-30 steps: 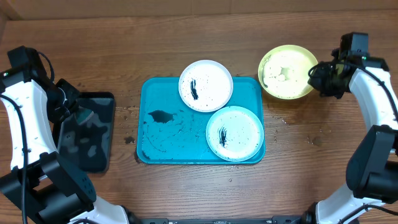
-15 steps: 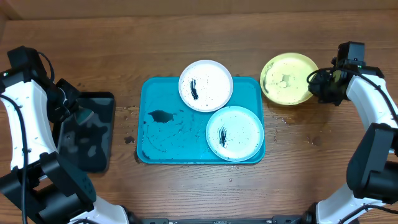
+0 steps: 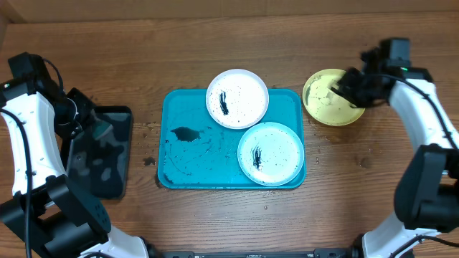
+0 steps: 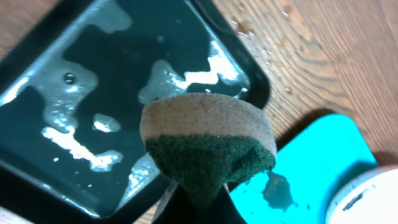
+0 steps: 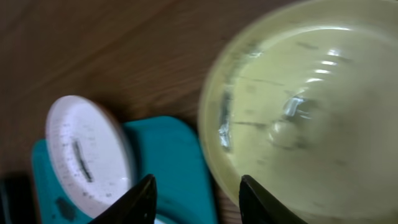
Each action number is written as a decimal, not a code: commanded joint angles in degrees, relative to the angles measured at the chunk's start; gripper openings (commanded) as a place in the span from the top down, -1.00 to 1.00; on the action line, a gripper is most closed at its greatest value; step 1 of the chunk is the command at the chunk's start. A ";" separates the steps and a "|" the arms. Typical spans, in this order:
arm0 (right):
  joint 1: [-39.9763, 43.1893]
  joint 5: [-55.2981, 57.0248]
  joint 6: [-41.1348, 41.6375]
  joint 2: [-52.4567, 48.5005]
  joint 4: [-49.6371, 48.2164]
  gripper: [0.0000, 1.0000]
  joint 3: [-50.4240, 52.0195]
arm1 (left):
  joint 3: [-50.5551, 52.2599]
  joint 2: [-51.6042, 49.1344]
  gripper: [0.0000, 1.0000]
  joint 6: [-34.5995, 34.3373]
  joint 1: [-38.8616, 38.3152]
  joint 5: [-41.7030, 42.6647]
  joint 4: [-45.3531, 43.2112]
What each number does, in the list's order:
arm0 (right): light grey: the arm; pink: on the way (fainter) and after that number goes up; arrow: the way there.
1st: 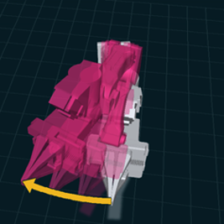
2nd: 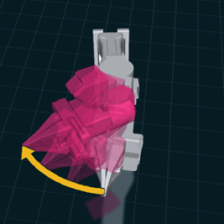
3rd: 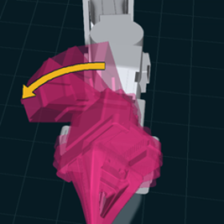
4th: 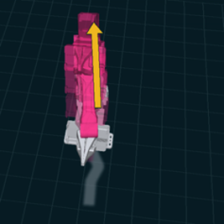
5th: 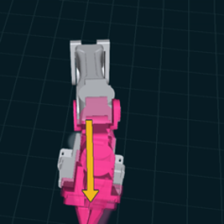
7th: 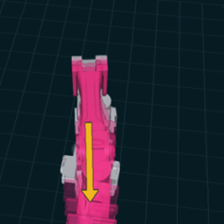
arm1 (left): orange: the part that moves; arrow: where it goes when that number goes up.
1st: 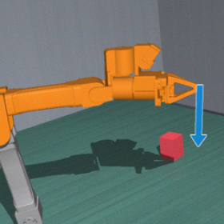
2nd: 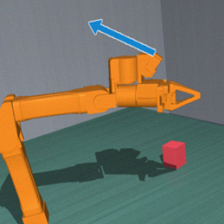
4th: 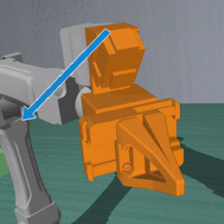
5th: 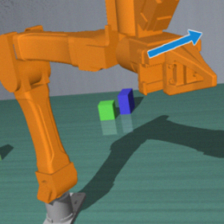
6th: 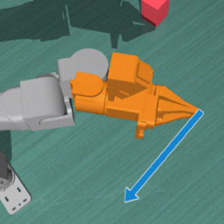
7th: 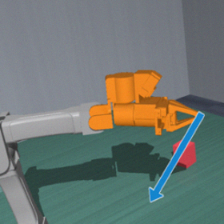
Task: Clean dirty plates on tray and stack at the side
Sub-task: 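Release the plate, move right gripper to grip the upper white plate rim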
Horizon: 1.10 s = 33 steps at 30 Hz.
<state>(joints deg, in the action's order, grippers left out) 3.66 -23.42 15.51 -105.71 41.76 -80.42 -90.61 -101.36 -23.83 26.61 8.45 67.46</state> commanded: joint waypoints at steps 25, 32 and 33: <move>-23.39 14.14 8.57 -13.35 -14.75 0.45 -1.66 | 0.13 0.39 0.92 5.88 -11.61 3.43 -1.05; -26.10 13.51 8.57 -13.57 -13.38 0.56 -1.62 | 0.13 0.39 0.91 5.88 -13.40 3.45 -1.77; -26.53 13.46 8.57 -13.57 -13.33 0.59 -1.60 | 0.13 0.39 0.92 5.88 -13.57 3.45 -1.75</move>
<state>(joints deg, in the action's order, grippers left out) -21.34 -9.21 24.01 -119.02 28.38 -81.32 -90.56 -101.36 -19.07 13.80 11.18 65.95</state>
